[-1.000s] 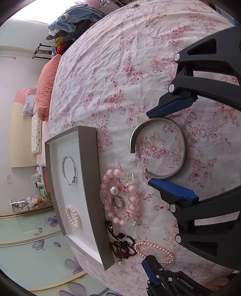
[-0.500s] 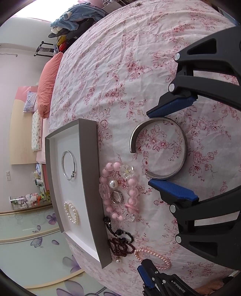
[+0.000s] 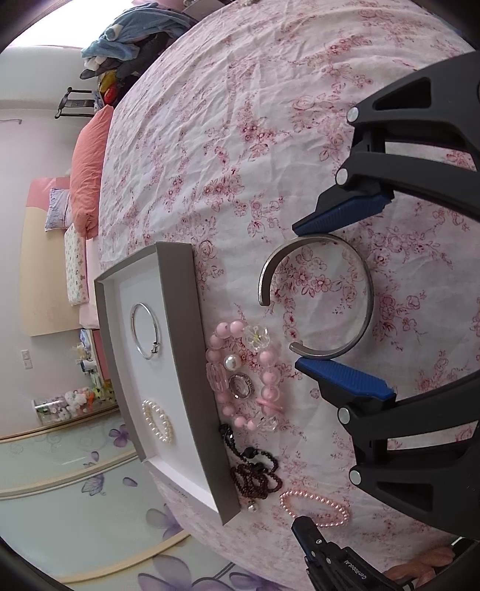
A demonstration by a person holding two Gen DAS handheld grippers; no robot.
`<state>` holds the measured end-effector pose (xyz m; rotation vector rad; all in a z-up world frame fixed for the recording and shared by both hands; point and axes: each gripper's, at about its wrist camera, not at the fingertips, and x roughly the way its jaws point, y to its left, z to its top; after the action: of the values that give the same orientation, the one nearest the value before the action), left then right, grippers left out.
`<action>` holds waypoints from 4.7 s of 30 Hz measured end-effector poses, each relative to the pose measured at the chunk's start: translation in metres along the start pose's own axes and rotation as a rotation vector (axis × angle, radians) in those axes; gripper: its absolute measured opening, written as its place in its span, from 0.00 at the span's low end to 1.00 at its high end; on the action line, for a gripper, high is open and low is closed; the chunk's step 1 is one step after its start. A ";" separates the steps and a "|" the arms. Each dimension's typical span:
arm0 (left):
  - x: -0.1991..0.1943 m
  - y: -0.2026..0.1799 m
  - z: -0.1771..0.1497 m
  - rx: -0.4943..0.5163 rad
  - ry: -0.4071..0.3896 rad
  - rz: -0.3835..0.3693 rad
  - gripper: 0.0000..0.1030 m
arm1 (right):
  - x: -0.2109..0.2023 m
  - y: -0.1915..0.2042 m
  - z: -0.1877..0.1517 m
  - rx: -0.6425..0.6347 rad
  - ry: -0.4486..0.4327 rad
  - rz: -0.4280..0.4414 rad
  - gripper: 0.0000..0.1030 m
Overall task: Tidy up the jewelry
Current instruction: 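Grasp the pink pearl bracelet with the left tool while the right tool grasps the wide silver cuff, then carry the pink pearl bracelet and silver cuff over the tray with both tools, then lower both items into the tray beside the matching pieces and open both tools, then withdraw both tools from the tray toward the remaining jewelry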
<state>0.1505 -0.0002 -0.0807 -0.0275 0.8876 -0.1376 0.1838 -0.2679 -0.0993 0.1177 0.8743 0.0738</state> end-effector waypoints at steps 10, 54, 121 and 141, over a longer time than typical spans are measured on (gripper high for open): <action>-0.027 0.009 0.005 -0.065 -0.101 -0.066 0.06 | -0.019 0.010 0.000 0.020 -0.070 0.067 0.65; -0.093 -0.030 0.043 0.032 -0.413 0.069 0.06 | -0.101 0.047 0.031 -0.062 -0.511 0.094 0.65; 0.048 0.019 0.162 -0.080 -0.297 0.139 0.19 | 0.036 0.036 0.133 0.023 -0.282 0.071 0.73; -0.038 0.043 0.066 -0.073 -0.296 0.159 0.34 | 0.010 0.020 0.054 -0.078 -0.126 0.016 0.54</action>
<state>0.1827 0.0452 -0.0134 -0.0437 0.5964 0.0475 0.2319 -0.2506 -0.0701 0.0559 0.7436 0.1143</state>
